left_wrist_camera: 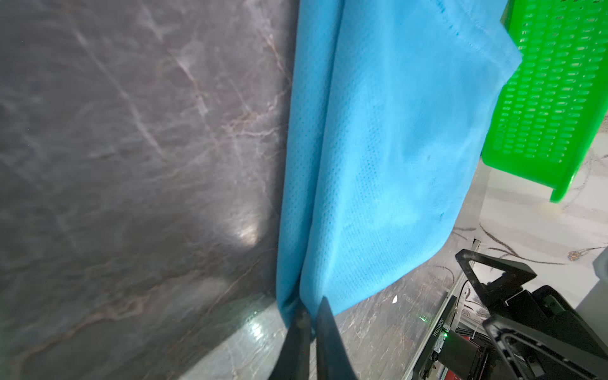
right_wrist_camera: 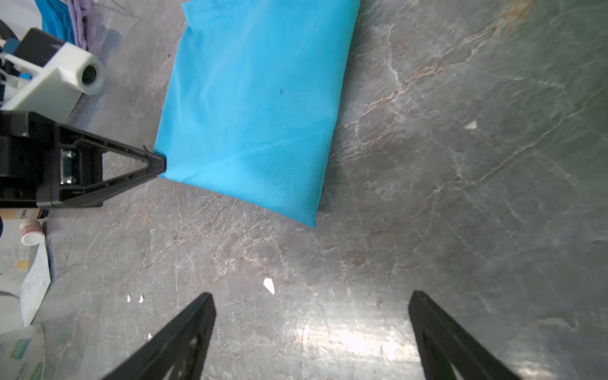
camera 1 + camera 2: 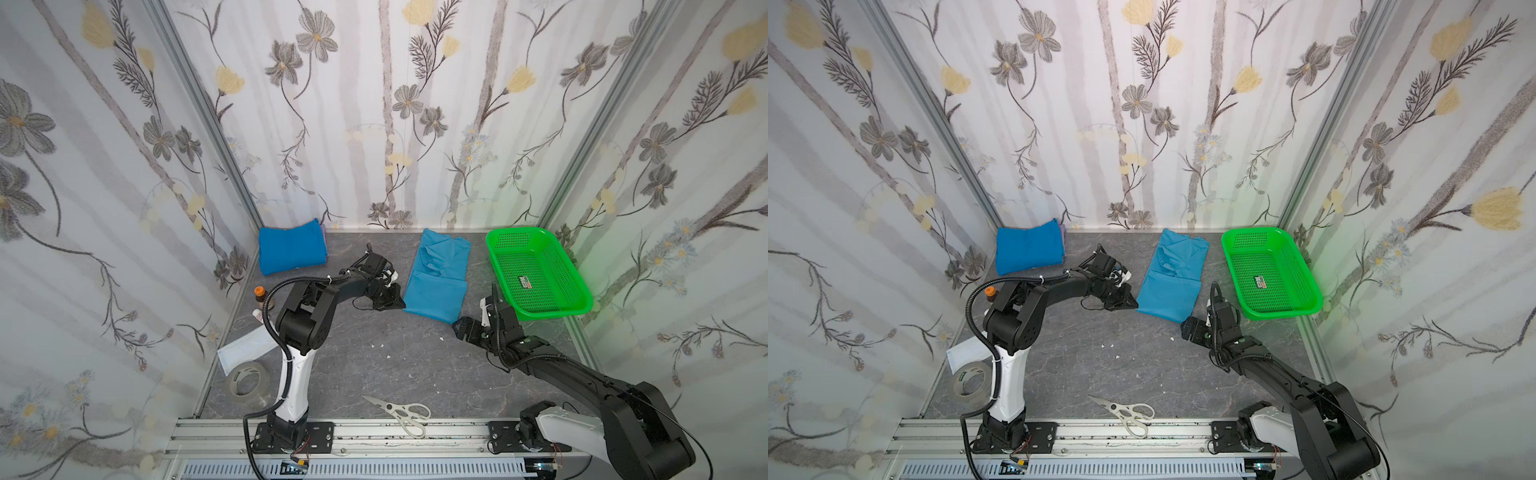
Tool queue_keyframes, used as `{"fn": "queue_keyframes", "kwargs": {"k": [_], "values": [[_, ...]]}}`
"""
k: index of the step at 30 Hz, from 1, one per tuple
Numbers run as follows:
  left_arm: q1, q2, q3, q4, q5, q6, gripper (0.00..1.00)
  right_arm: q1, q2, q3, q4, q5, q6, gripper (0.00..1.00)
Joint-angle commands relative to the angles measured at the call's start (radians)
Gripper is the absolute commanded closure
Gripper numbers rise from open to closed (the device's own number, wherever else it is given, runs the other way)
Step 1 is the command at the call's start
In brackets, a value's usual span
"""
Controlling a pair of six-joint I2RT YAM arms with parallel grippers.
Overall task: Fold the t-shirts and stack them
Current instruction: 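Release the fold and bring both grippers back to the near edge, then grasp the near corners of the folded shirt with both grippers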
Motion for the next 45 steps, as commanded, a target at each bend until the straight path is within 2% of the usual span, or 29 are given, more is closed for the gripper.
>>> {"fn": "queue_keyframes", "kwargs": {"k": [1,4,8,13,15,16,17,21,22,23,27,31,33,36,40,43,45], "values": [[-0.011,-0.020,-0.024,0.023,-0.003,0.003,1.00,-0.021,-0.015,0.000,0.002,0.027,-0.014,0.07],[-0.016,-0.070,-0.093,0.041,-0.021,-0.007,1.00,-0.042,-0.046,-0.010,-0.017,0.026,-0.028,0.07],[-0.022,-0.198,-0.275,0.083,-0.063,-0.042,1.00,-0.045,-0.060,-0.014,-0.049,-0.023,-0.072,0.07],[-0.099,-0.356,-0.568,0.192,-0.139,-0.136,1.00,0.004,-0.119,-0.091,-0.040,-0.095,-0.079,0.11],[-0.135,-0.420,-0.680,0.264,-0.179,-0.208,1.00,0.053,-0.166,-0.114,-0.057,-0.118,-0.081,0.14],[-0.150,-0.447,-0.718,0.289,-0.195,-0.236,0.95,0.086,-0.189,-0.123,-0.061,-0.127,-0.083,0.14],[-0.163,-0.479,-0.751,0.308,-0.214,-0.263,0.78,0.128,-0.215,-0.129,-0.070,-0.129,-0.075,0.14],[-0.183,-0.592,-0.826,0.310,-0.275,-0.303,0.39,0.213,-0.289,-0.179,-0.106,-0.099,-0.009,0.16],[-0.184,-0.610,-0.834,0.301,-0.290,-0.302,0.32,0.214,-0.307,-0.196,-0.106,-0.089,0.008,0.17],[-0.184,-0.626,-0.839,0.296,-0.297,-0.300,0.30,0.214,-0.326,-0.217,-0.096,-0.075,0.028,0.19],[-0.187,-0.630,-0.836,0.313,-0.259,-0.290,0.29,0.213,-0.327,-0.243,-0.037,-0.069,0.047,0.24],[-0.194,-0.621,-0.842,0.313,-0.264,-0.290,0.34,0.213,-0.231,-0.241,0.051,-0.128,0.040,0.36],[-0.196,-0.617,-0.849,0.319,-0.264,-0.293,0.38,0.214,-0.176,-0.237,0.088,-0.149,0.035,0.44],[-0.199,-0.614,-0.850,0.325,-0.261,-0.299,0.51,0.214,-0.131,-0.225,0.105,-0.150,0.030,0.53],[-0.205,-0.613,-0.857,0.323,-0.268,-0.302,0.53,0.214,-0.126,-0.221,0.107,-0.142,0.025,0.55],[-0.206,-0.606,-0.862,0.328,-0.270,-0.304,0.58,0.214,-0.118,-0.214,0.105,-0.140,0.024,0.63],[-0.206,-0.607,-0.861,0.327,-0.274,-0.302,0.63,0.214,-0.107,-0.209,0.109,-0.138,0.019,0.73]]}}
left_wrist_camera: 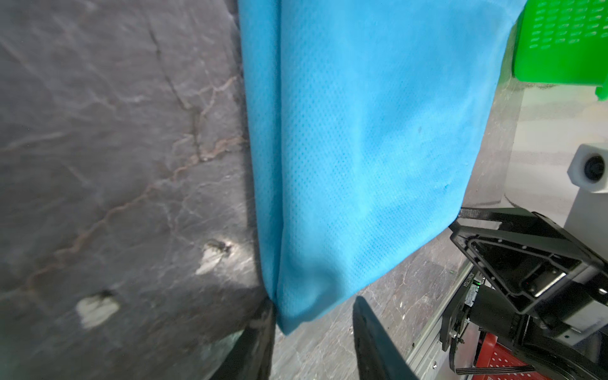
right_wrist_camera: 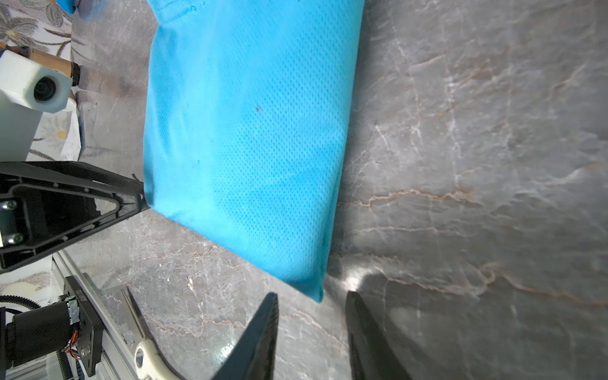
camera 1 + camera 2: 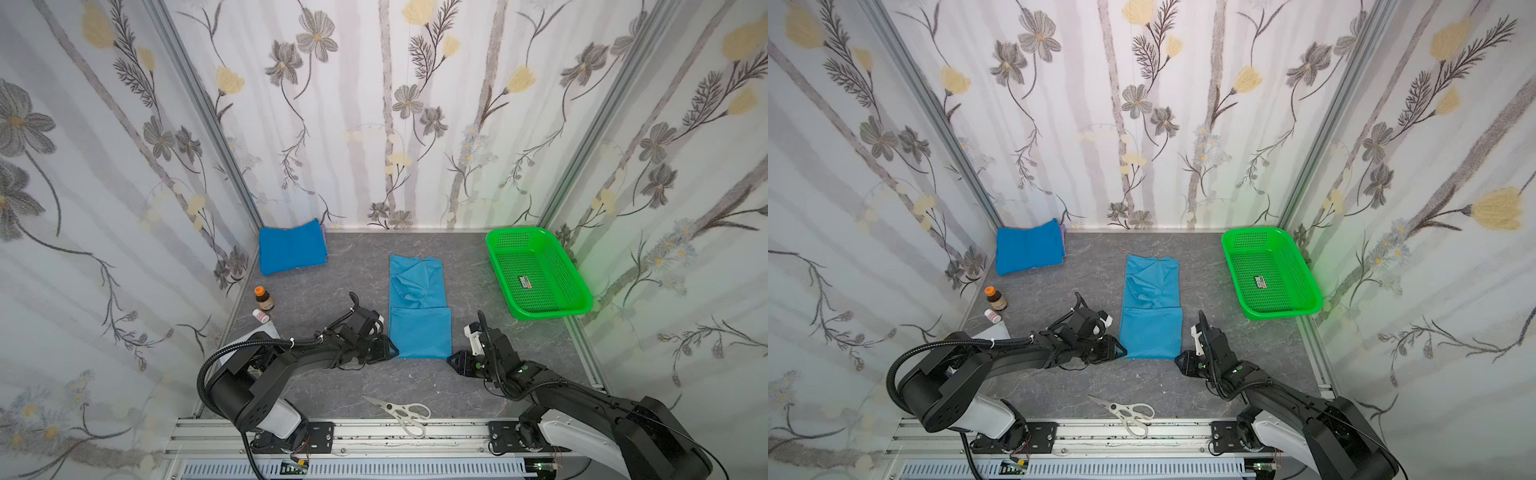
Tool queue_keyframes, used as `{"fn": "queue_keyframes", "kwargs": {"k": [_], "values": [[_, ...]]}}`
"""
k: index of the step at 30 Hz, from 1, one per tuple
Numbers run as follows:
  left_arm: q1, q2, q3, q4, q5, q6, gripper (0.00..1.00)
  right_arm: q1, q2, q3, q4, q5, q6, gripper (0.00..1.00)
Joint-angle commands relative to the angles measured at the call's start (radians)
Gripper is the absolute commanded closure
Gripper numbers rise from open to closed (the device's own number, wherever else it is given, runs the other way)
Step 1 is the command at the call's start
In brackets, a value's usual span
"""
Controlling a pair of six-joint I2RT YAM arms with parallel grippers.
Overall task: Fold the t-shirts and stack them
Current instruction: 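Grasp the near corners of the folded shirt with both grippers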
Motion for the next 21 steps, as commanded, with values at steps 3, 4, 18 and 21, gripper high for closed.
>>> {"fn": "queue_keyframes", "kwargs": {"k": [3,4,18,21], "values": [[-0.003,0.001,-0.001,-0.096,-0.055,-0.002,0.67,0.000,0.034,0.029,0.029,0.001,-0.018,0.78],[-0.002,0.000,0.002,-0.099,-0.058,0.000,0.68,0.000,0.041,0.035,0.029,0.003,-0.021,0.78],[-0.003,0.030,0.010,-0.088,-0.052,0.014,0.82,-0.006,0.176,0.070,0.114,-0.023,-0.037,0.86],[-0.002,0.025,0.012,-0.093,-0.050,0.016,1.00,-0.006,0.176,0.074,0.111,-0.017,-0.037,1.00]]}}
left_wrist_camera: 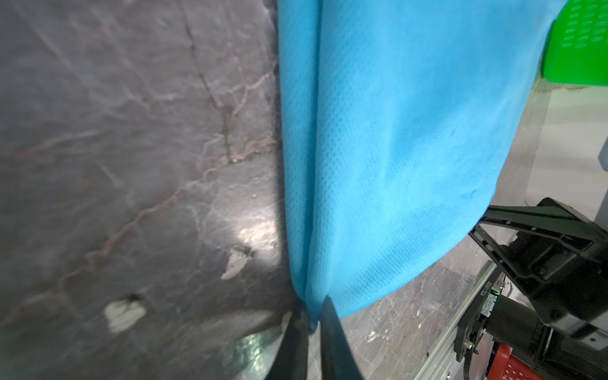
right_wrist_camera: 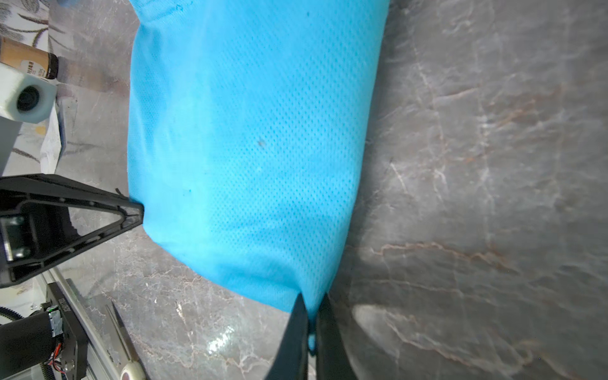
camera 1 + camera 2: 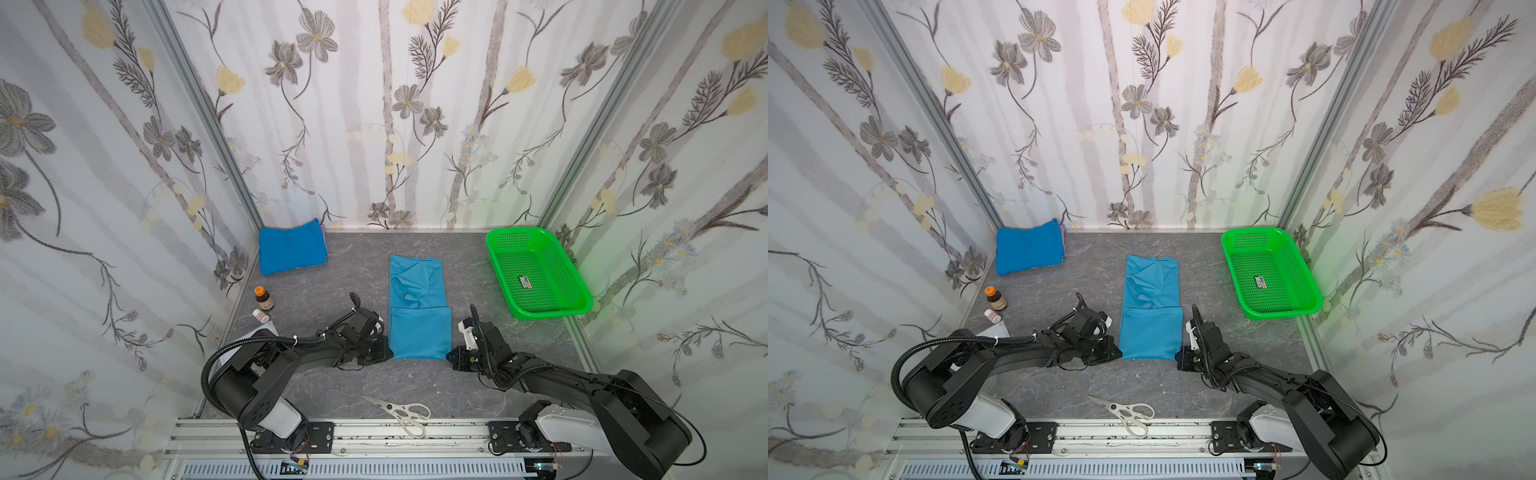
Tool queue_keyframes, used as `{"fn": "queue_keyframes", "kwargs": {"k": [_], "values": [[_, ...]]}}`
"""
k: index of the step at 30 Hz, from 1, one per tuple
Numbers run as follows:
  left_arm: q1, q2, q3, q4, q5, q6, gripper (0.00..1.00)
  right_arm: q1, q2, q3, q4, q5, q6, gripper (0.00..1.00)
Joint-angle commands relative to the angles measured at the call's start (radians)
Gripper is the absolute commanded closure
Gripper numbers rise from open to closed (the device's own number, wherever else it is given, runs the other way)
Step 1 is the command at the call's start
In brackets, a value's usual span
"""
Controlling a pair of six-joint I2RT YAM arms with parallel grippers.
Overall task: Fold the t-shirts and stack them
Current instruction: 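Lift the near edge with both grippers and fold it away from the robot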
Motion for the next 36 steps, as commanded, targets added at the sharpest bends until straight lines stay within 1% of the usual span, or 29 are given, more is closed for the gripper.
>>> {"fn": "queue_keyframes", "kwargs": {"k": [1,3,8,12,14,16,19,21,23,26,27,29,32,36], "values": [[0.000,-0.011,0.000,-0.077,-0.032,0.008,1.00,0.003,-0.006,0.016,0.025,-0.008,-0.005,1.00],[0.001,-0.046,0.006,-0.115,-0.051,0.020,1.00,0.006,-0.032,0.027,-0.006,-0.013,-0.017,1.00],[0.001,-0.134,0.009,-0.247,-0.079,0.041,1.00,0.042,-0.127,0.042,-0.151,-0.001,-0.007,1.00],[-0.012,-0.217,-0.066,-0.284,-0.084,0.014,1.00,0.141,-0.232,0.042,-0.292,-0.003,0.033,1.00],[-0.026,-0.310,-0.091,-0.355,-0.105,0.002,1.00,0.235,-0.308,0.064,-0.401,0.032,0.056,1.00],[-0.056,-0.456,-0.103,-0.453,-0.138,-0.017,1.00,0.315,-0.402,0.080,-0.497,0.043,0.099,1.00],[-0.080,-0.655,-0.118,-0.545,-0.123,-0.063,1.00,0.355,-0.503,0.087,-0.582,0.012,0.148,1.00],[-0.095,-0.743,-0.118,-0.575,-0.099,-0.091,1.00,0.378,-0.535,0.094,-0.598,-0.022,0.163,1.00],[-0.112,-0.784,-0.108,-0.581,-0.076,-0.109,1.00,0.401,-0.538,0.114,-0.613,-0.050,0.161,1.00],[-0.120,-0.752,-0.057,-0.581,-0.075,-0.075,1.00,0.407,-0.534,0.174,-0.624,-0.040,0.133,1.00],[-0.120,-0.721,-0.031,-0.578,-0.080,-0.053,1.00,0.404,-0.530,0.198,-0.623,-0.023,0.119,1.00],[-0.119,-0.643,0.030,-0.564,-0.082,-0.007,1.00,0.380,-0.514,0.245,-0.626,-0.026,0.086,1.00],[-0.114,-0.522,0.153,-0.576,-0.108,0.062,1.00,0.316,-0.467,0.302,-0.623,-0.064,0.037,1.00],[-0.075,-0.394,0.290,-0.571,-0.112,0.123,1.00,0.186,-0.390,0.358,-0.611,-0.113,-0.041,1.00]]}}
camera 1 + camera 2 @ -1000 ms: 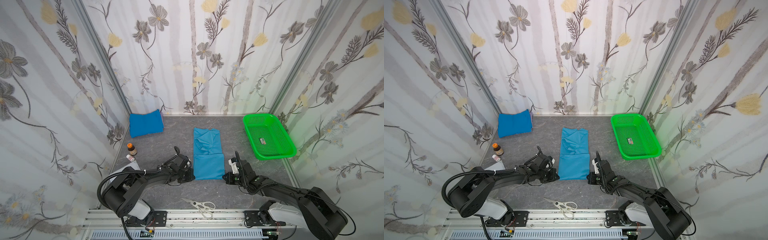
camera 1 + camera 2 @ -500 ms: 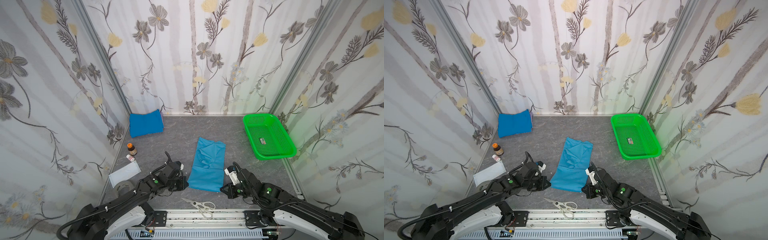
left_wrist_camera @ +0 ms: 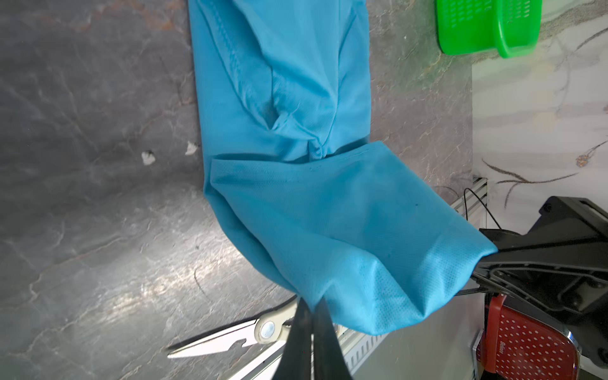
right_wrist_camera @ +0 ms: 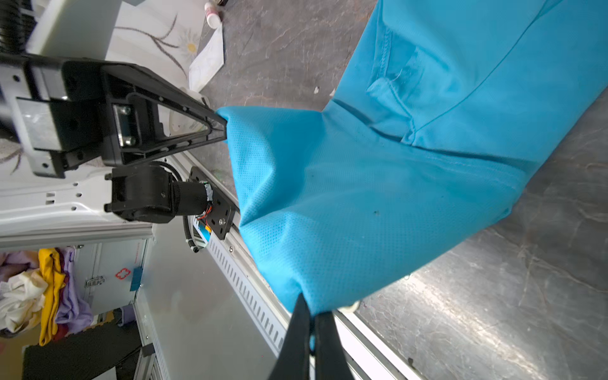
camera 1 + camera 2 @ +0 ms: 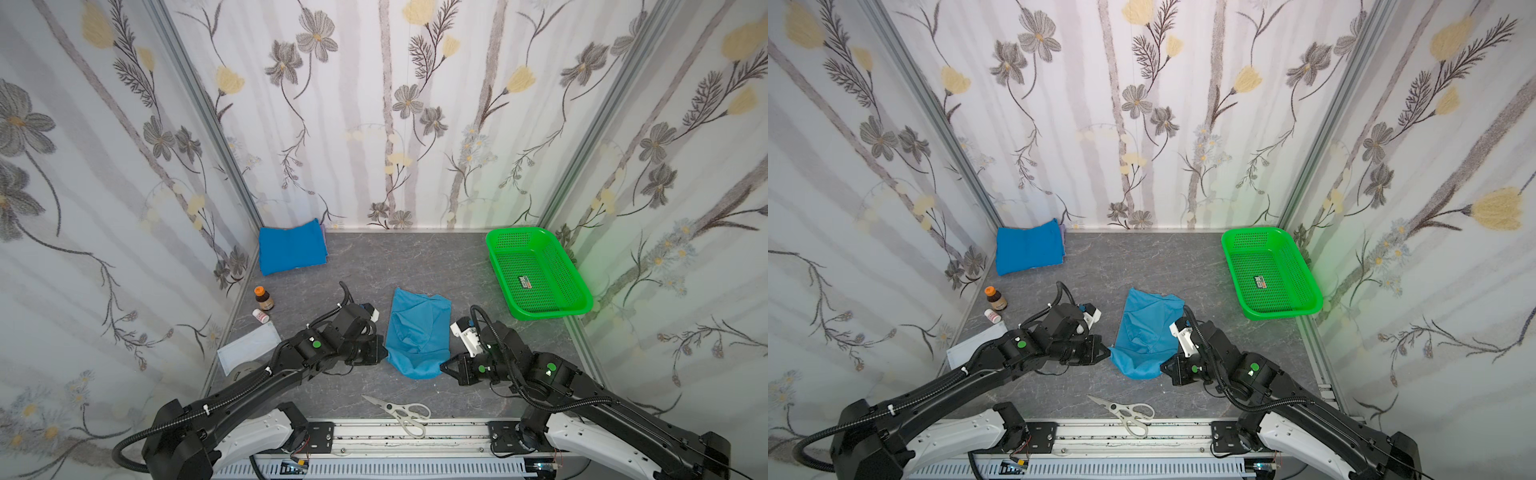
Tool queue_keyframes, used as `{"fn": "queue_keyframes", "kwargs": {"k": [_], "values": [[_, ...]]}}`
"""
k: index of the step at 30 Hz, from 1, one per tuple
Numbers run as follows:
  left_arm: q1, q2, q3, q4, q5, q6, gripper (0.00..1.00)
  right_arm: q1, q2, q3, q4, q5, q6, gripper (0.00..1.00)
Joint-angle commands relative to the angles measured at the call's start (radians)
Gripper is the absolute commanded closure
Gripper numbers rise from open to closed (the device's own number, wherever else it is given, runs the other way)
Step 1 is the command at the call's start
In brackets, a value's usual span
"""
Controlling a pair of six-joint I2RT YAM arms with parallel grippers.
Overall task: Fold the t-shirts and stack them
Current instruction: 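Lift the near edge with both grippers and fold it away from the robot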
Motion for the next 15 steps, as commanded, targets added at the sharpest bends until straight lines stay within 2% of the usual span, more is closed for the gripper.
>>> {"fn": "queue_keyframes", "kwargs": {"k": [1,10,15], "values": [[0.029,0.082,0.090,0.009,-0.017,0.085,1.00,-0.101,0.060,0.039,0.020,-0.057,-0.096,1.00],[0.148,0.380,0.352,0.050,0.077,0.195,1.00,-0.366,0.322,0.118,0.166,-0.175,-0.180,1.00],[0.212,0.623,0.548,0.072,0.168,0.227,1.00,-0.477,0.511,0.170,0.322,-0.214,-0.151,1.00]]}}
